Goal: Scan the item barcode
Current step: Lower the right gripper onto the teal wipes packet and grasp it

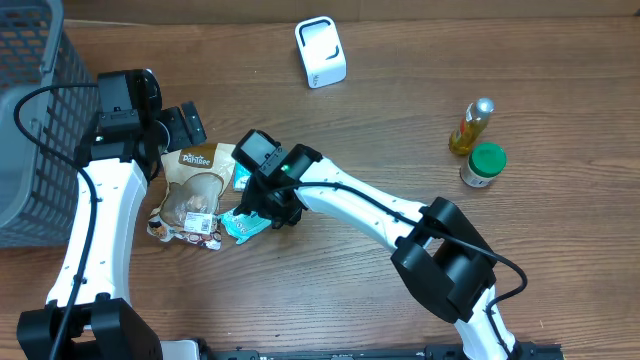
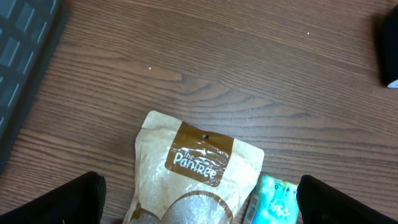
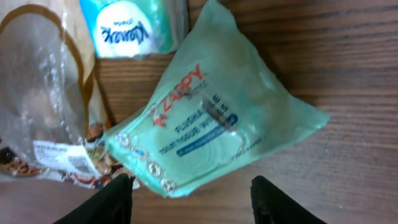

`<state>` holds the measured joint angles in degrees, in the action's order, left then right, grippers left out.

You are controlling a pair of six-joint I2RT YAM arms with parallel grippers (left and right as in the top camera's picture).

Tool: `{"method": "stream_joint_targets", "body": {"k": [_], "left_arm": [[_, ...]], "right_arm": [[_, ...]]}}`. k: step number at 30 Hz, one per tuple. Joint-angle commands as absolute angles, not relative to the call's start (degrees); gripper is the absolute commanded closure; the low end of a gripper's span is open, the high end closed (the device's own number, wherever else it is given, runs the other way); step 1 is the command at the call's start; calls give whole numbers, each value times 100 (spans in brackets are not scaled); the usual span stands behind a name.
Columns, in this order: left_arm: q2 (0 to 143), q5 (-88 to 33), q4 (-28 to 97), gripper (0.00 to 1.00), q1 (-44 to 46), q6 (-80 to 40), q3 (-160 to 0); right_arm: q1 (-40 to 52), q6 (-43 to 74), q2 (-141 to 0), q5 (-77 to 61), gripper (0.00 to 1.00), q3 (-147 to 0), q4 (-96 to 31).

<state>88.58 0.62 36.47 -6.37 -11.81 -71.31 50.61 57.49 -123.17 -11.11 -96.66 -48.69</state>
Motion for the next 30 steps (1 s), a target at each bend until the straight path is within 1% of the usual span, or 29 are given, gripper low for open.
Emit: {"method": "stream_joint_targets", "body": {"k": [1,5,11,20,24,26,30], "left_arm": [[8877,40,3640,0,-635,-1155,-7170],[8877,40,3640,0,-635,-1155,-7170],[8877,40,3640,0,-624,-1155,-7170],[8877,40,3640,0,-624,-1157,-7170],[8877,40,3640,0,-624,-1157,-7170],[8877,40,3640,0,-624,-1155,-7170],[8877,40,3640,0,-624,-1155,-7170]], "right_arm": [[5046,5881,-12254,-982,44,-9535,-4718],[5046,6062,-12254,-797,48,-9456,-4674],[5046,6635,-12261,-554,47,-9288,-4681],[5046,6652,-12287,-454,47,-9124,-4390],[5046,6908,-12291,-445,48,-9021,-4346],[5046,6945,-12320,-390,52,-8980,-4353],[5050,6980,-12346,-386,54,-8919,-4289]]}}
